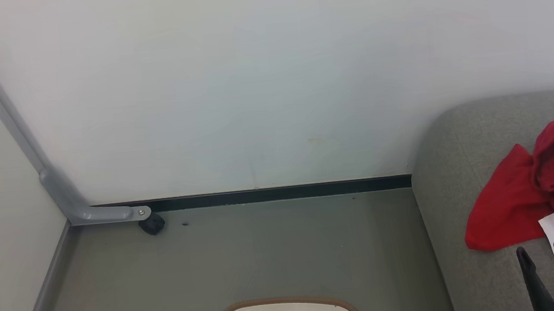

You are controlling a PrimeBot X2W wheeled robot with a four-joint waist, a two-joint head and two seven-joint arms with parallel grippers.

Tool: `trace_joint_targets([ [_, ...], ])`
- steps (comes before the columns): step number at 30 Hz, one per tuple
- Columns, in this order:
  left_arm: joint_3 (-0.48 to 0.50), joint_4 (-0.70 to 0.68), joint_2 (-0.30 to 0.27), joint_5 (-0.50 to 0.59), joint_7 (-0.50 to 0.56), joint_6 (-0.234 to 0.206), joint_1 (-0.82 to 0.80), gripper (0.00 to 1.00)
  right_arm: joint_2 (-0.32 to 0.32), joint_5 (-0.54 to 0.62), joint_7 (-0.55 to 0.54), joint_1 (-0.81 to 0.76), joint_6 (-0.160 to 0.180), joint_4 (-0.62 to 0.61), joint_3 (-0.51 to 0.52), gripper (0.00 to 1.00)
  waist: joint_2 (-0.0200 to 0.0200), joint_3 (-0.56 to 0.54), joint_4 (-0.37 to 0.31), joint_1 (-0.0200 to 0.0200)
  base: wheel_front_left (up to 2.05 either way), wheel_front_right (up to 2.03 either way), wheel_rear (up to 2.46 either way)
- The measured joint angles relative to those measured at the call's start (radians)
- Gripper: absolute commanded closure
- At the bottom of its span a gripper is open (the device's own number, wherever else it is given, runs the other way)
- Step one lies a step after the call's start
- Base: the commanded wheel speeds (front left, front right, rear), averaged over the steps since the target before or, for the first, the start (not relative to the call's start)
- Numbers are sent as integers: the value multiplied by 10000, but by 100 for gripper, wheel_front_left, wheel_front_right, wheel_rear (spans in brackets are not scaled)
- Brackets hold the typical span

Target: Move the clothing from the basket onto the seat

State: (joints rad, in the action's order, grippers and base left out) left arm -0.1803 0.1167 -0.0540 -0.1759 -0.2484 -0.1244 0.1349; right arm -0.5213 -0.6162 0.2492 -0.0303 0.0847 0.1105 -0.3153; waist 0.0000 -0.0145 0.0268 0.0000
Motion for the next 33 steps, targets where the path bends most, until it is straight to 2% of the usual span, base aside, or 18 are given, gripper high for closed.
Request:
trace_joint_targets([
  [22,-12,311,0,-150,0,0,-4,0,119,431,0,-256,77,-387,548,0,0,40,-66,0,0,0,0],
  [23,-19,316,0,-151,0,0,-6,100,125,472,0,-263,77,-393,568,100,0,44,-66,0,0,0,0],
  [33,13,1007,2,-261,8,69,176,100,1030,299,-115,-625,33,245,274,100,0,56,-74,0,0,0,0],
])
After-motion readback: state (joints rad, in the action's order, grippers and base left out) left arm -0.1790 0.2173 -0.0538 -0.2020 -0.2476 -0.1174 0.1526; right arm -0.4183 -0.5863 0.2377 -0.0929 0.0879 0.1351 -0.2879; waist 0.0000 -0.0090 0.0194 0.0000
